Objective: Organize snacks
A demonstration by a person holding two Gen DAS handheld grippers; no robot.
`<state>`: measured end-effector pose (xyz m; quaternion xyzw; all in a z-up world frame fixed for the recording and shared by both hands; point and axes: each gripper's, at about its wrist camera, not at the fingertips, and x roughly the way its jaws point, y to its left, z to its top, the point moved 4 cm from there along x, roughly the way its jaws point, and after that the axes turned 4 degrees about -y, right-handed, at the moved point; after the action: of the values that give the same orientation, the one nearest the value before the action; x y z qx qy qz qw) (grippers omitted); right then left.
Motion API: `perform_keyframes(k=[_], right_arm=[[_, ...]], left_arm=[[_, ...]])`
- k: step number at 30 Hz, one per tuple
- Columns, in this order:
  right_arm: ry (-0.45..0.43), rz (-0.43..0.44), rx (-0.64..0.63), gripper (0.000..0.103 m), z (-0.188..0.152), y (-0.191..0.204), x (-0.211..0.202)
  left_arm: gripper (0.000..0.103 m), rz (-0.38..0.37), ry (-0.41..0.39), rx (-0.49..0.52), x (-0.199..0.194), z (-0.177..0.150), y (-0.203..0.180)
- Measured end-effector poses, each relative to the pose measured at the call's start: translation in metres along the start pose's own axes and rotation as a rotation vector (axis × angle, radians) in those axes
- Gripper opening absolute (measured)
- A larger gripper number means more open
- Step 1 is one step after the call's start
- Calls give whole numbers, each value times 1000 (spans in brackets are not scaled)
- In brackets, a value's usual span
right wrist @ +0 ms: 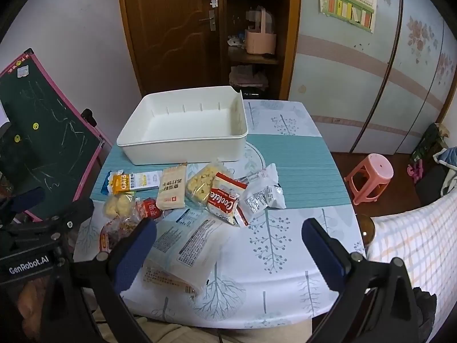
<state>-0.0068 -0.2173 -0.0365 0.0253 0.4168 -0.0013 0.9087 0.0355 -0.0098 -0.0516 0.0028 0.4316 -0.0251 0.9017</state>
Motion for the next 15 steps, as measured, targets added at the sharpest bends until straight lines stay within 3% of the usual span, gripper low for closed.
perform_keyframes(k=[15], right_arm=[[30, 7, 0, 102, -3, -1, 9]], left_arm=[[102, -1, 36, -7, 10, -3, 2]])
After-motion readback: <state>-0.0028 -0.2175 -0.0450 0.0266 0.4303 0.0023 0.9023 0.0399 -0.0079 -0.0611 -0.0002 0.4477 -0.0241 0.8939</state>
